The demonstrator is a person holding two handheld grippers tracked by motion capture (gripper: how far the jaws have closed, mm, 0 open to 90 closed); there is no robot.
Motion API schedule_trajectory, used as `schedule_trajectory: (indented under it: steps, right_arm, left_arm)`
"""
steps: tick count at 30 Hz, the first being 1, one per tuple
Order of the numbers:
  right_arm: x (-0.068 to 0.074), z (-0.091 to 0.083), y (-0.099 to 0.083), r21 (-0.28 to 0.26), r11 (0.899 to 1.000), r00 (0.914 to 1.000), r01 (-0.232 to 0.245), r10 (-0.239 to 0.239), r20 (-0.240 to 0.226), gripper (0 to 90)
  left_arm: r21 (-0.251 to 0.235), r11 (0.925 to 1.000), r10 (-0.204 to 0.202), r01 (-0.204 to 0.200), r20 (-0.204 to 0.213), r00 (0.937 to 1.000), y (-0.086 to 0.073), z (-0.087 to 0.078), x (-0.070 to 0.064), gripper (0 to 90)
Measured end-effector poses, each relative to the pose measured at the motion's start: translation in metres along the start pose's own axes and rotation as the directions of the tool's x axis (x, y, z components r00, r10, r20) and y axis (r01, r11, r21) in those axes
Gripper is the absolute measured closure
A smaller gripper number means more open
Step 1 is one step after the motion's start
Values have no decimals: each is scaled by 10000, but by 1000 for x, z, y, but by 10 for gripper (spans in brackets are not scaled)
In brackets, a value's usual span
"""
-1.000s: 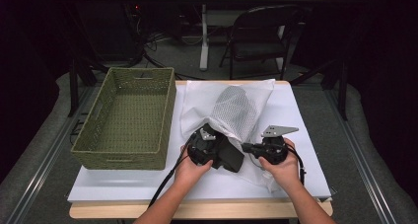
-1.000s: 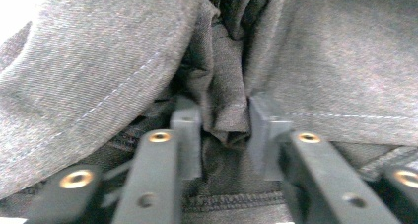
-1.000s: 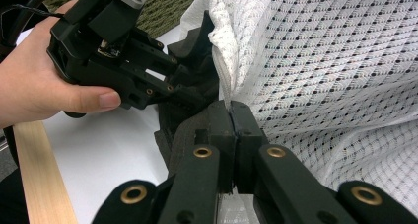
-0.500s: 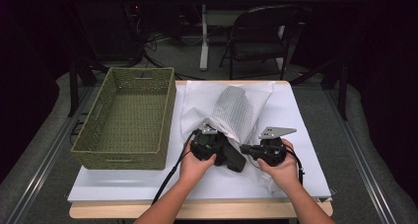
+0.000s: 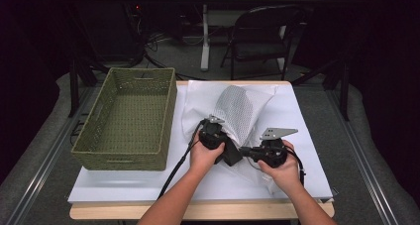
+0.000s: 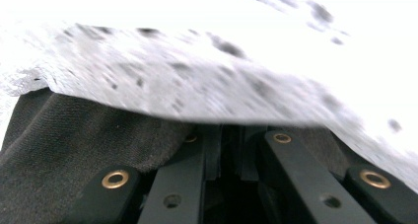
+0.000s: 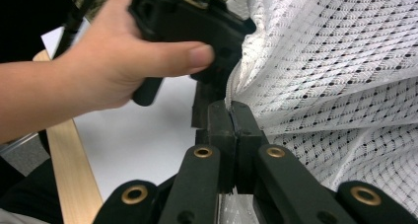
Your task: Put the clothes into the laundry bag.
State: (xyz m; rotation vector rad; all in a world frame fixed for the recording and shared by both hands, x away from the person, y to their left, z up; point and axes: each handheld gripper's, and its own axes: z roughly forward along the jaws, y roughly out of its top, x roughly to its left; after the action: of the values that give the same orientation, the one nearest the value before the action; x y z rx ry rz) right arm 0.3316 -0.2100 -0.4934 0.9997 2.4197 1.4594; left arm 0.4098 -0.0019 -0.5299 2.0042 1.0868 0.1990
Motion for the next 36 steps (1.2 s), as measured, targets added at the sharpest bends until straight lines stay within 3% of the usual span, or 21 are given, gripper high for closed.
schedule_trajectory:
  steps: [1, 2, 5, 11, 15, 16, 20, 23, 26, 30, 36]
  right_arm:
    - [0, 0, 0, 0, 10000, 10000, 0, 0, 0, 900]
    - [0, -1, 0, -22, 10000, 10000, -60, 60, -55, 900]
    - [1, -1, 1, -66, 10000, 9999, -59, 58, -97, 900]
    - [-1, -2, 0, -38, 10000, 9999, 22, -22, 168, 900]
    - [-2, -3, 0, 32, 9998, 9987, 186, -188, 476, 899]
    - [-5, -4, -1, 39, 9998, 9980, 171, -173, 600, 899]
    - [-10, -7, -1, -107, 9999, 9976, 51, -44, 691, 898]
    - [-12, -9, -1, -213, 9997, 9969, -79, 95, 781, 898]
    - [-15, -10, -1, -192, 9997, 9964, -163, 178, 825, 898]
    - [-16, -12, -1, -238, 9996, 9959, -162, 183, 884, 898]
    - [-19, -14, -1, -362, 9991, 9953, -238, 270, 925, 898]
  left_arm:
    - [0, 10000, 0, 0, 0, 10000, 0, 0, 0, 836]
    - [-92, 9995, -289, 289, 4, 9996, 2, 4, 3, 835]
    - [129, 9992, -390, 390, 5, 9992, 5, 11, 7, 835]
    - [410, 9990, -184, 190, -142, 9997, 7, 9, 5, 814]
    - [464, 9989, -107, 109, -38, 9999, 5, -1, 5, 747]
    - [477, 9989, -40, 39, 28, 10000, 4, -5, 4, 650]
    - [511, 9980, 364, -364, 6, 9993, -2, -30, 6, 563]
    - [212, 9997, 81, -80, -68, 9999, -4, -44, 10, 526]
    - [223, 9997, 37, -30, -338, 9994, -5, -53, 14, 485]
    - [80, 9999, 104, -96, -1046, 9945, -3, -58, 20, 438]
    - [368, 9989, -224, 284, -1551, 9877, -2, -49, 34, 367]
